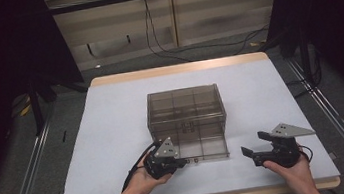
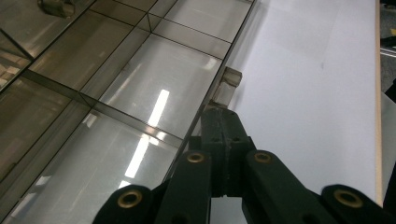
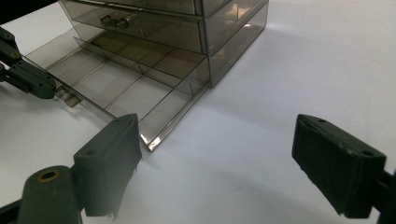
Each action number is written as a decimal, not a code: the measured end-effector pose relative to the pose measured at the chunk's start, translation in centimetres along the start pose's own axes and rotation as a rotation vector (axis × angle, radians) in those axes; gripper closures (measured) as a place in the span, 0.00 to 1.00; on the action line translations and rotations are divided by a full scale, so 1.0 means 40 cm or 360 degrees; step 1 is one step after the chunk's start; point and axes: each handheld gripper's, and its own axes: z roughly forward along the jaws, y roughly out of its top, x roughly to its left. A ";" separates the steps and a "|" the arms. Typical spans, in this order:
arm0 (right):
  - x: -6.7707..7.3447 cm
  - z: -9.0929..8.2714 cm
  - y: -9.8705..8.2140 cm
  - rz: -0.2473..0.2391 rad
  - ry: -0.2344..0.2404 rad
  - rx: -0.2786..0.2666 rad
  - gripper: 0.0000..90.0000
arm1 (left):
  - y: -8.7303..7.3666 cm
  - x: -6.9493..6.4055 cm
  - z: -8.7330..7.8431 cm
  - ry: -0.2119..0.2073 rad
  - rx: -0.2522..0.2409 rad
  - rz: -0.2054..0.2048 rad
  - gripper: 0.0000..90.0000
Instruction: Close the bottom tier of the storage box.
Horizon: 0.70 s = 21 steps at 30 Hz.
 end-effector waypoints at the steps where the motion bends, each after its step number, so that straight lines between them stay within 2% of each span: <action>1: 0.000 0.000 0.000 0.0002 0.0000 0.0000 0.17 | -0.001 0.000 0.001 -0.0003 -0.0010 -0.0003 1.00; 10: 0.001 0.000 0.001 0.0004 0.0003 0.0003 0.17 | 0.000 0.001 0.009 -0.0010 -0.0069 -0.0020 1.00; 17: 0.000 0.000 0.000 0.0006 0.0005 0.0004 0.17 | 0.005 0.001 0.007 0.0002 -0.0041 -0.0019 1.00; 21: 0.001 0.000 0.001 0.0003 0.0007 0.0004 0.17 | 0.004 0.001 0.013 -0.0005 -0.0091 -0.0051 1.00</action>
